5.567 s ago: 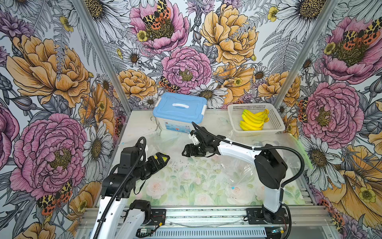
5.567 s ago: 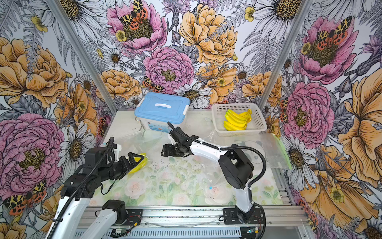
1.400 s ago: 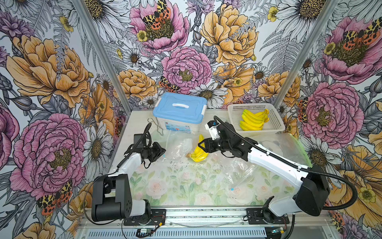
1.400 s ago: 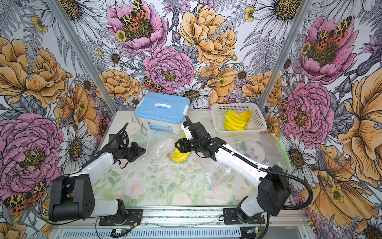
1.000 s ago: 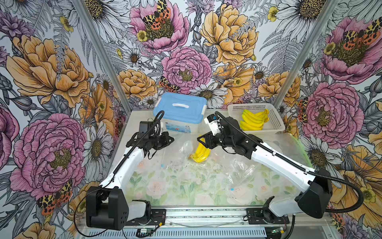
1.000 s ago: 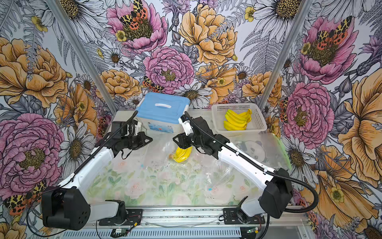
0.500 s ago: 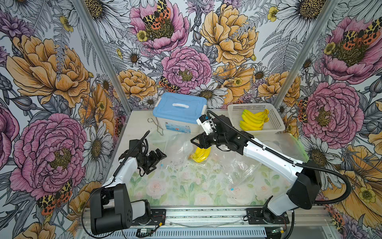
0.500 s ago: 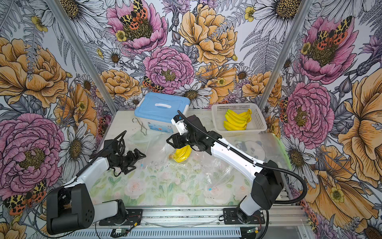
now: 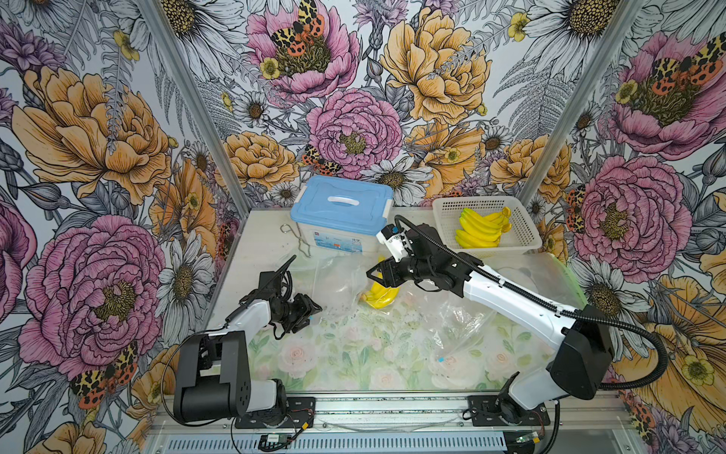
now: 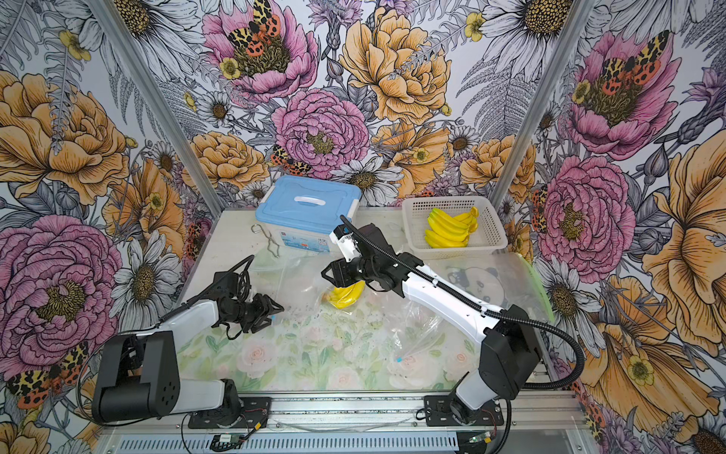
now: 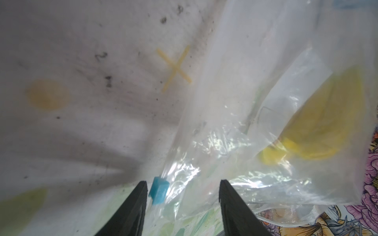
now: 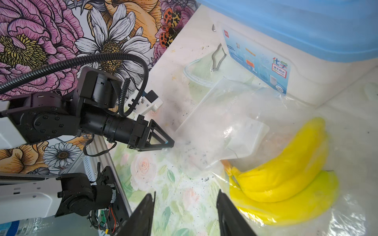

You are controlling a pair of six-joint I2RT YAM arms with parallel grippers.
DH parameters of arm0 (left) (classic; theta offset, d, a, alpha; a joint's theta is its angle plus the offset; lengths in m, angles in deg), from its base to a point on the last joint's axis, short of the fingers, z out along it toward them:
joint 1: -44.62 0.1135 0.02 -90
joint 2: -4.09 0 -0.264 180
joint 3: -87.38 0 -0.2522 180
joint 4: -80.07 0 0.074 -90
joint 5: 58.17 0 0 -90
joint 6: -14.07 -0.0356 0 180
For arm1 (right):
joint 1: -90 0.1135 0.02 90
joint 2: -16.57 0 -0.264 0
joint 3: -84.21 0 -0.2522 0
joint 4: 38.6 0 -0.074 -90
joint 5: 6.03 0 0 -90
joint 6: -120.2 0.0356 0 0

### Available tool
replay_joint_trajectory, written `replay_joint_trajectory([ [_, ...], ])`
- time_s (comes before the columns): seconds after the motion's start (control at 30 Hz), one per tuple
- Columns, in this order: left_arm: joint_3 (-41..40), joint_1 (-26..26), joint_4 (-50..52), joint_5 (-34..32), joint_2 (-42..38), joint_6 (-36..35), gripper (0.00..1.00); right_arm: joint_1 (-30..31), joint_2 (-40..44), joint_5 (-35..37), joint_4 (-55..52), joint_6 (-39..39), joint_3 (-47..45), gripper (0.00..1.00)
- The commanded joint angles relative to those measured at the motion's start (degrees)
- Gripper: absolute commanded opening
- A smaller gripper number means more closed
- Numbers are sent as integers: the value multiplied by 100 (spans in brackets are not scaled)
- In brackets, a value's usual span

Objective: Open the zip-top bag and take out the banana
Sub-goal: Pick up the zipper food storage bag at the center of the board.

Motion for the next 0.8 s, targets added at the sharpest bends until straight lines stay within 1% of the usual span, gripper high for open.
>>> replay_joint_trajectory([
  [0.0, -75, -47, -293, 26, -110, 175, 56, -28, 336, 66, 77, -26, -107, 53],
  [0.2, -111, -58, -297, 79, -420, 286, 28, -10, 536, 156, 74, 72, -250, 53],
  [0.27, -70, -47, -289, 167, -451, 286, 17, -1, 602, 195, 73, 81, -257, 53],
  [0.33, 45, -84, -250, 213, -521, 265, 4, -1, 695, 237, 78, 72, -274, 53],
  [0.37, 151, -155, -154, 164, -572, 211, 0, -1, 736, 248, 71, 73, -282, 53],
  [0.43, 622, -449, 319, -148, -658, -99, 0, -1, 829, 261, 72, -6, -310, 53],
  [0.53, 1560, -1216, 1181, -906, -644, -712, 0, -27, 1015, 287, 65, -222, -318, 51],
  [0.67, 2658, -2127, 1924, -1880, -489, -1129, 0, -89, 1277, 389, 61, -486, -275, 50],
  [0.77, 3480, -2796, 2425, -2649, -359, -1477, 0, -106, 1513, 369, 58, -898, -226, 49],
])
